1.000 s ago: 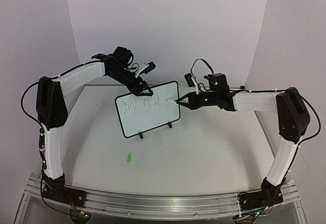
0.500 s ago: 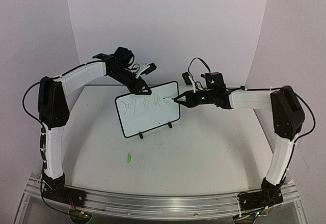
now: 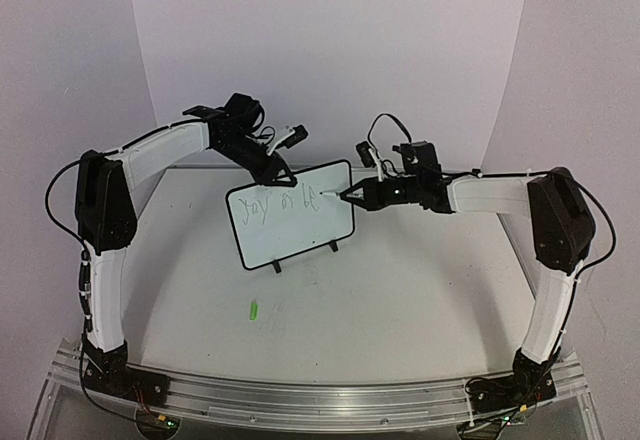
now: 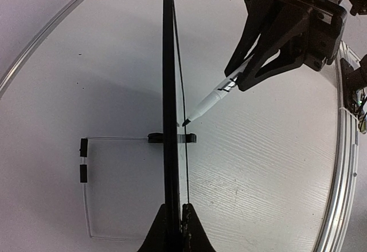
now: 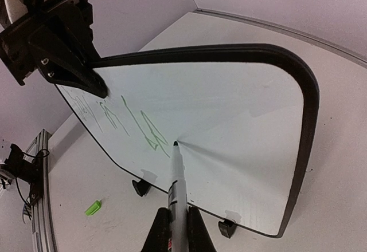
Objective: Write a sentence on the whiteboard
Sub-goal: Hold the whiteboard at the center of the board.
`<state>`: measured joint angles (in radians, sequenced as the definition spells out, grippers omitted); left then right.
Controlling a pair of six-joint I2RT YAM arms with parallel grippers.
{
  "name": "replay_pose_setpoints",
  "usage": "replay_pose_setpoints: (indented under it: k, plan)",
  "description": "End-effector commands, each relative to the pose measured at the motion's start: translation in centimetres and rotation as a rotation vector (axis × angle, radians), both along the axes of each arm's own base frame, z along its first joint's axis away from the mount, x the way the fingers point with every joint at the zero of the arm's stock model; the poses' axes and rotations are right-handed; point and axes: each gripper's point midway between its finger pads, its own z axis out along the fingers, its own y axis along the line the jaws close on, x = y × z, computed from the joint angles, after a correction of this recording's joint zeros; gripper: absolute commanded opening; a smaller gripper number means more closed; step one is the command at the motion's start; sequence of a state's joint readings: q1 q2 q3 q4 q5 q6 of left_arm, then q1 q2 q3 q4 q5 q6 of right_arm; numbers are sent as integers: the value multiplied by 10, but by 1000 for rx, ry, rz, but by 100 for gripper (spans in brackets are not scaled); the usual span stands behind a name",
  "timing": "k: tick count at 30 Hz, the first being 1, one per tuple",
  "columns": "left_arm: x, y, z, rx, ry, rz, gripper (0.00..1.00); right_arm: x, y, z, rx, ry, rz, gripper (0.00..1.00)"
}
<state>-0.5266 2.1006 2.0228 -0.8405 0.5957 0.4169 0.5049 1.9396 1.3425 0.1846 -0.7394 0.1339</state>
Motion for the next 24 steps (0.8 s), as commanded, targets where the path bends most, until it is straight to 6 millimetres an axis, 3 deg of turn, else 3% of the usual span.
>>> replay_pose_setpoints:
  k: [1, 12, 24]
  plan:
    - [4, 0, 8, 3, -42, -17, 3, 10, 8, 14, 29, -37, 7, 0]
    - [3, 0, 5, 8, -41, -22, 0, 15, 4, 5, 8, -25, -33, 0]
    - [5, 0, 6, 6, -47, -19, 0, 7, 0, -20, -22, 21, -31, 0]
